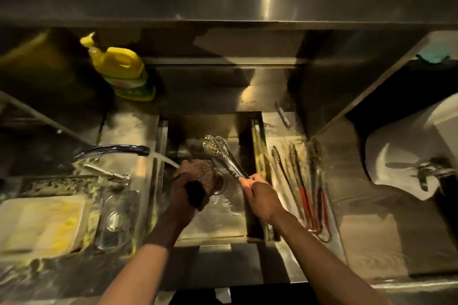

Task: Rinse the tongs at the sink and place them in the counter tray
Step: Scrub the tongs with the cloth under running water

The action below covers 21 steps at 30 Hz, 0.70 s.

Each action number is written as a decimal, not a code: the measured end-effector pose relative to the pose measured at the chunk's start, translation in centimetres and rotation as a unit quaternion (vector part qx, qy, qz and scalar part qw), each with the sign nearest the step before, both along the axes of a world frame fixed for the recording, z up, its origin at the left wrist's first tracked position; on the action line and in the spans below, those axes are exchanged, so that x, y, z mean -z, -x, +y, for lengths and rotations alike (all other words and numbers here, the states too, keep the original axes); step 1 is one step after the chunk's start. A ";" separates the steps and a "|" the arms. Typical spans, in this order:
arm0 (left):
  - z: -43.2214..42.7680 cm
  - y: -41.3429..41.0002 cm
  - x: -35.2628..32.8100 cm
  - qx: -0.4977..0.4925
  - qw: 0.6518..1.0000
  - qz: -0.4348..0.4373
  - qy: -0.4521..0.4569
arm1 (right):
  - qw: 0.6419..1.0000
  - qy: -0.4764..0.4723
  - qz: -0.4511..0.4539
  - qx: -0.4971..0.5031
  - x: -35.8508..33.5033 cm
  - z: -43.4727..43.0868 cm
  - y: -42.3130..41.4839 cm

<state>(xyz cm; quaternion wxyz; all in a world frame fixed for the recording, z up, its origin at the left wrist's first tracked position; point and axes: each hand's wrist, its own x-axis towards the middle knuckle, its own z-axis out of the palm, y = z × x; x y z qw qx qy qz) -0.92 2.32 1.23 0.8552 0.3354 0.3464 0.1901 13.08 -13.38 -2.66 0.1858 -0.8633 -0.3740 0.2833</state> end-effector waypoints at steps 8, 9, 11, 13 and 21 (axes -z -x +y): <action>7.7 5.1 3.4 -0.064 0.991 0.081 0.089 | 0.992 0.027 0.035 -0.119 1.8 5.2 4.9; 7.8 5.1 3.9 -0.068 0.989 0.089 0.092 | 0.989 0.033 0.034 -0.137 1.9 6.0 5.5; 7.5 4.7 4.3 -0.094 0.981 0.133 0.102 | 0.990 0.040 0.076 -0.108 2.3 7.9 6.7; 8.1 4.4 4.7 -0.134 0.963 0.217 0.090 | 0.991 0.045 0.097 -0.085 2.4 9.3 7.1; 10.4 3.5 5.8 -0.162 0.924 0.345 -0.026 | 0.981 0.081 0.041 -0.172 2.3 9.7 5.0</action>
